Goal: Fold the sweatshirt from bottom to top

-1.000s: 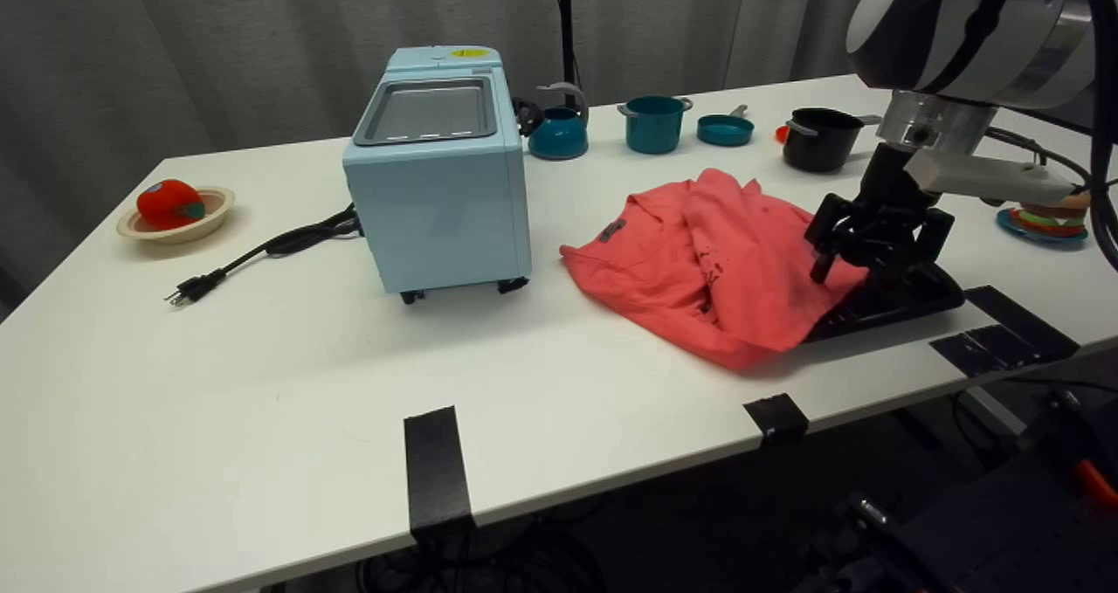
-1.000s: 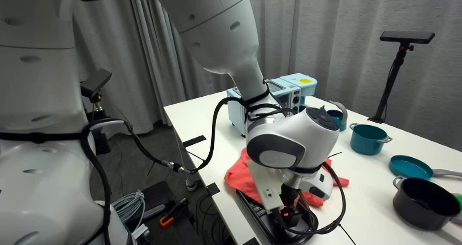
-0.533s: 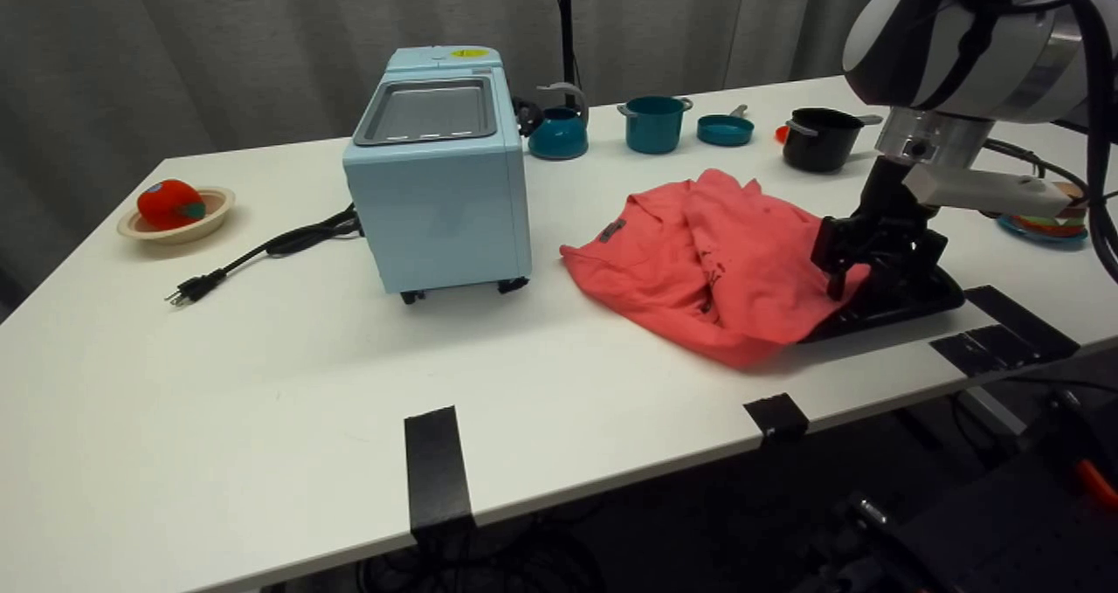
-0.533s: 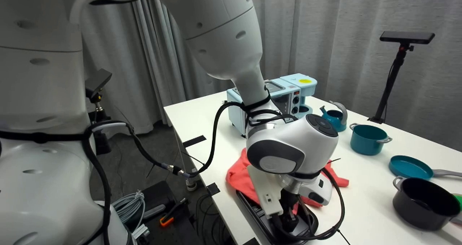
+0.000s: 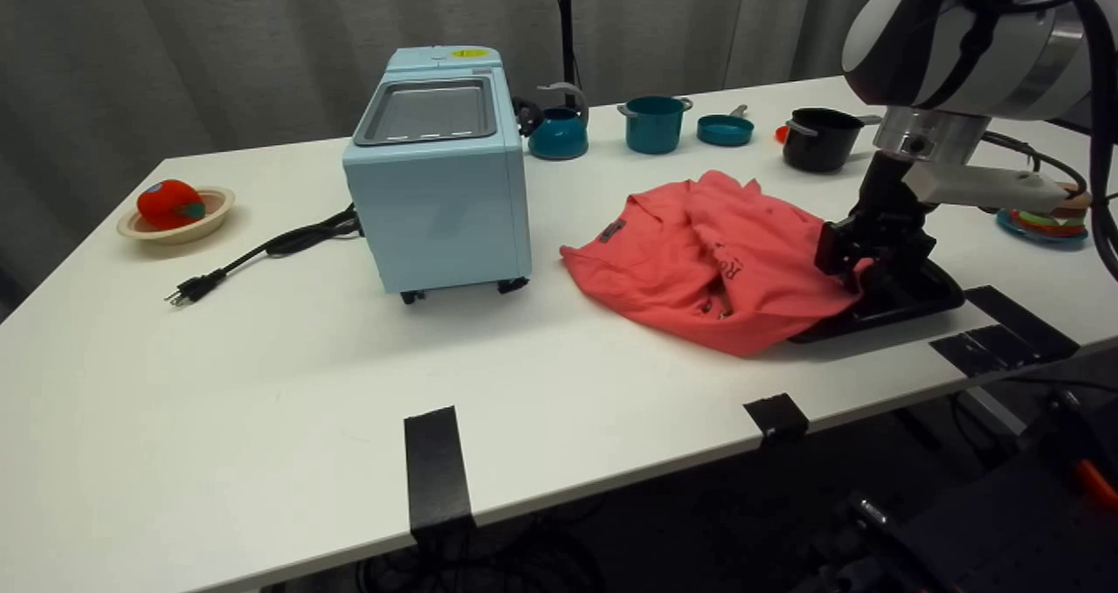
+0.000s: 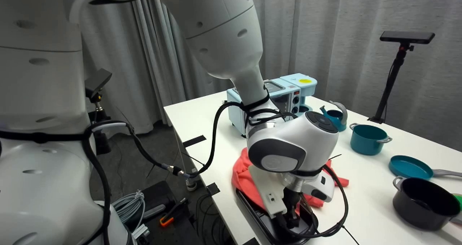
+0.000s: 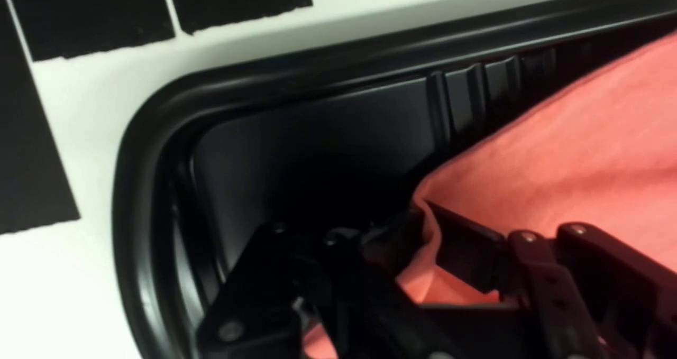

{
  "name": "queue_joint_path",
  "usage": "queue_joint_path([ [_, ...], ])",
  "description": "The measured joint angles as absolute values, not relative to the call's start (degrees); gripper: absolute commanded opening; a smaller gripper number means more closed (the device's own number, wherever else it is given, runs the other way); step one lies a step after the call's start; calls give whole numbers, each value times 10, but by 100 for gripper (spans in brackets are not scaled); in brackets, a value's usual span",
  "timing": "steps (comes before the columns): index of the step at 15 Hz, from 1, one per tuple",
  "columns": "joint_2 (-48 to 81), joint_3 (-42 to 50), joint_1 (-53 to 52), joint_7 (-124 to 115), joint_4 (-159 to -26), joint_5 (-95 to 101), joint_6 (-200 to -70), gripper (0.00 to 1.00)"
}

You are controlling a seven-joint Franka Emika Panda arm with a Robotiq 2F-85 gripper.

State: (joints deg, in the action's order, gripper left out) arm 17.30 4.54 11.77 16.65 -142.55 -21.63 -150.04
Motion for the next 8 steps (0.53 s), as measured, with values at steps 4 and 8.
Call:
queue_joint_path([
  [4, 144, 41, 117, 167, -1430, -204, -1519, 0],
  [8, 79, 9, 113, 168, -1439, -225, -1522, 0],
])
